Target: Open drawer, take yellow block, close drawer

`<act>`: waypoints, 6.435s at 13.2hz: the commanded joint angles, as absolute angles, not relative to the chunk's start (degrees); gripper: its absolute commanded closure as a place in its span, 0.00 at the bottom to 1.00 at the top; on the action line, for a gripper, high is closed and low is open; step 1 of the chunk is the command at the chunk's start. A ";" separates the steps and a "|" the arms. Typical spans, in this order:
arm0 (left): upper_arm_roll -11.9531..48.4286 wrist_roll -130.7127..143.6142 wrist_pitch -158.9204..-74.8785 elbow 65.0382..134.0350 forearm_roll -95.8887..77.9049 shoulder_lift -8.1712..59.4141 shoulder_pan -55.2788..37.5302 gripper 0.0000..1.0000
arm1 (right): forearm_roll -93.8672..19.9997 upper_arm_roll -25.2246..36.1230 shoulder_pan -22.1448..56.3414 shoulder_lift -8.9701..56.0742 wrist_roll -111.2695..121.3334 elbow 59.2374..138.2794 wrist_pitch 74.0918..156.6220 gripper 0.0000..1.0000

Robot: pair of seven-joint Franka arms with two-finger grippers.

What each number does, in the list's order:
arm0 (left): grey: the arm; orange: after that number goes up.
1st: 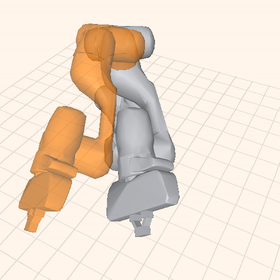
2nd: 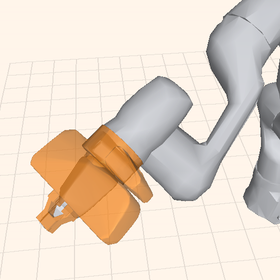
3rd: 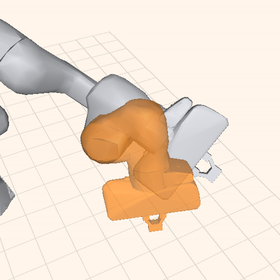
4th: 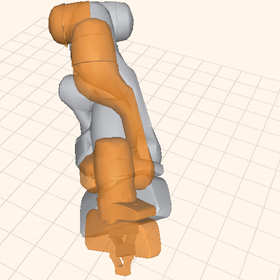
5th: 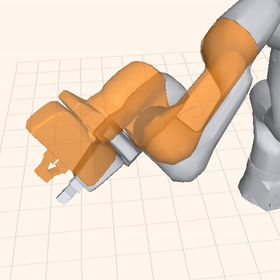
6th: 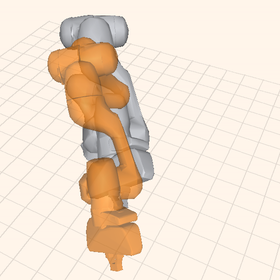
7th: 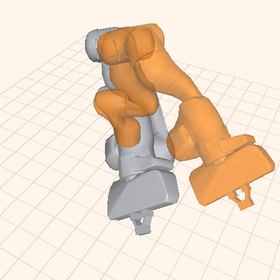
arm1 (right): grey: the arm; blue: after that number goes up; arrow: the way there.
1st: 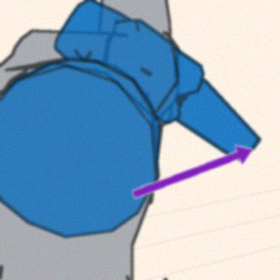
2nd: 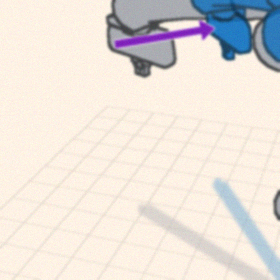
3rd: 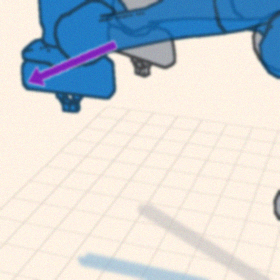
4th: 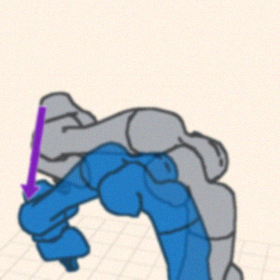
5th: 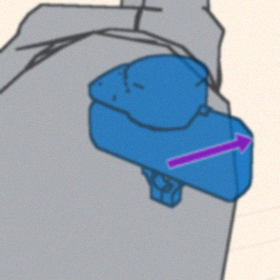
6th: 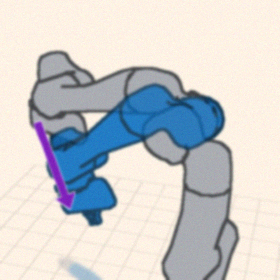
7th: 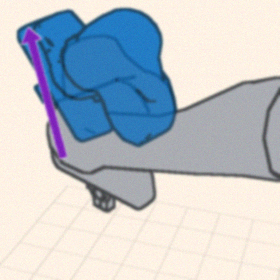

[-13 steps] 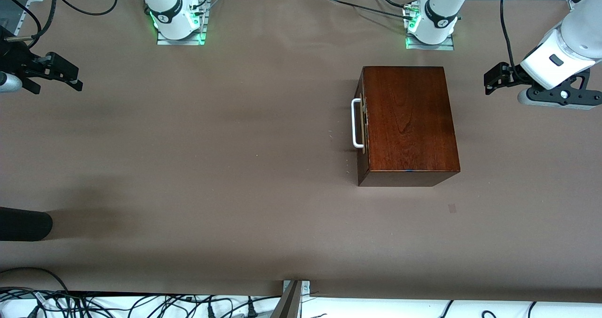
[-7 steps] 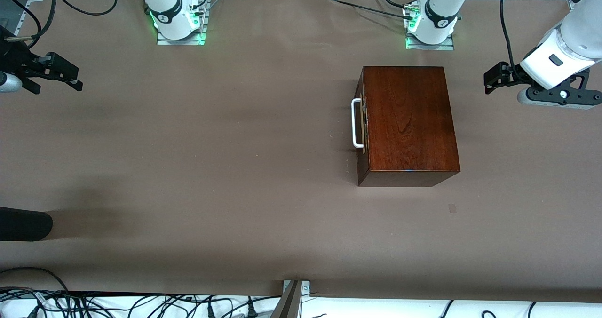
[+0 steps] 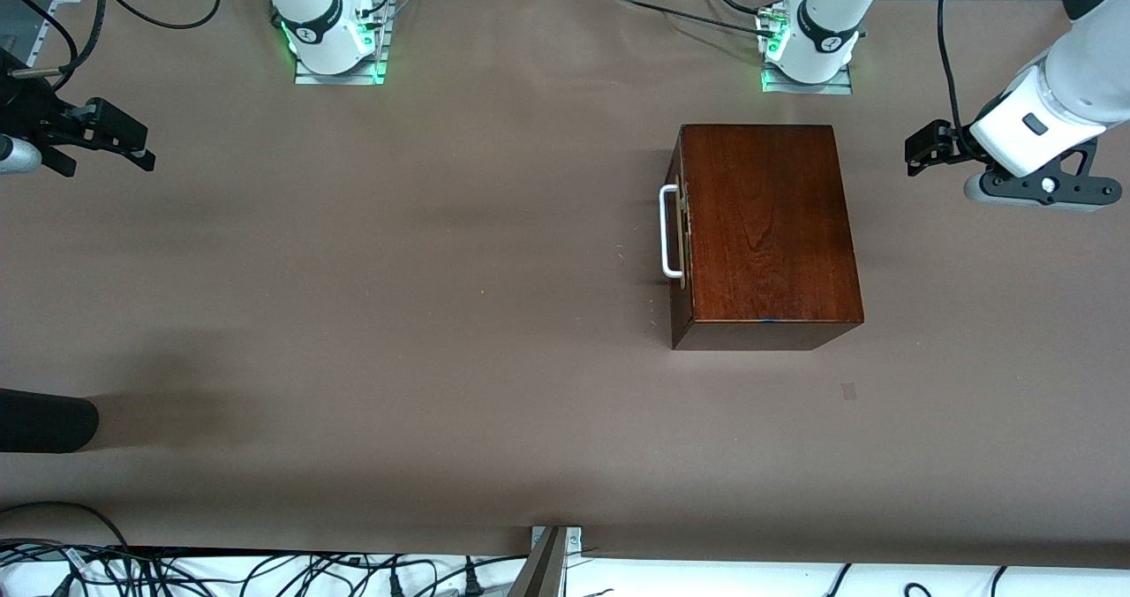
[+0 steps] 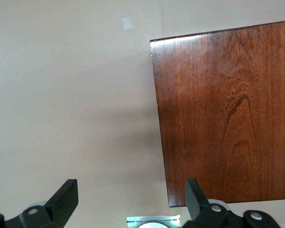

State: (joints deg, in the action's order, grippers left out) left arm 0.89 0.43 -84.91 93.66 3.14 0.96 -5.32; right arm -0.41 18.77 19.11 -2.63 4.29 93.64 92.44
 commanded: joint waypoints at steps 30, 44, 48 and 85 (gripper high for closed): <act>18.37 41.98 -91.13 78.49 14.40 29.17 -26.79 0.00 | -0.26 18.54 18.90 -2.29 4.57 92.46 91.41 0.00; 17.93 49.92 -92.81 83.66 23.82 34.63 -32.52 0.00 | -0.26 18.54 18.90 -2.29 4.48 92.46 91.41 0.00; 17.84 51.59 -92.99 85.87 23.99 34.80 -32.43 0.00 | -0.26 18.54 18.90 -2.29 4.48 92.46 91.41 0.00; 17.84 61.09 -111.80 74.71 23.47 46.85 -36.74 0.00 | -0.26 19.16 18.81 -1.93 4.48 92.46 91.41 0.00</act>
State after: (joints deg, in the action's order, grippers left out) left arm 17.22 59.42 -108.66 79.97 23.28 42.90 -34.96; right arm -0.41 19.15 19.09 -2.45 4.29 93.63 92.42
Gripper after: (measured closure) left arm 0.000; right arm 0.000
